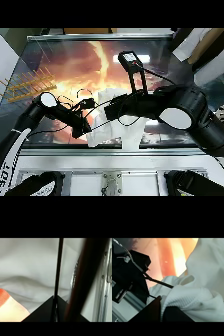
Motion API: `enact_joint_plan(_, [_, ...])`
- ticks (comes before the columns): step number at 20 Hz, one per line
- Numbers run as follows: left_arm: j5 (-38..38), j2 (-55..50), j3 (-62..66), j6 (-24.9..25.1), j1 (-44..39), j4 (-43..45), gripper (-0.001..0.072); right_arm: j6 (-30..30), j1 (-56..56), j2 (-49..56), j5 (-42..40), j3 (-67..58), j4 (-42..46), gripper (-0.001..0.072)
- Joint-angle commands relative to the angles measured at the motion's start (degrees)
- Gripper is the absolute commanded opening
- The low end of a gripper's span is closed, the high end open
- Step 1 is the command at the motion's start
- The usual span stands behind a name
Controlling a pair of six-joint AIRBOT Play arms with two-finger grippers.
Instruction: Fold the clothes and pants, and hang the long-sleeved shirts on hangers.
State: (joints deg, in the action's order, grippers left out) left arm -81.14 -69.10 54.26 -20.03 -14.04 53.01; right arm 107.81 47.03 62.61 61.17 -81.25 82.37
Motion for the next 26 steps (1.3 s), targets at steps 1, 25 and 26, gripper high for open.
enact_joint_plan(1, [0.11,-0.02,-0.02,0.02,-0.04,-0.07,0.0012,-0.24,1.05,0.59,-3.65,-0.02,-0.37,0.0016])
enact_joint_plan(25, [-4.98,4.94,-0.11,-5.09,-0.37,6.01,0.0011,0.17,-12.07,-8.66,27.02,3.52,11.74,0.0016])
enact_joint_plan(26, [-5.97,4.96,-0.11,-5.09,-0.76,6.01,0.001,0.17,-13.4,-8.66,27.06,4.66,11.74,0.0016])
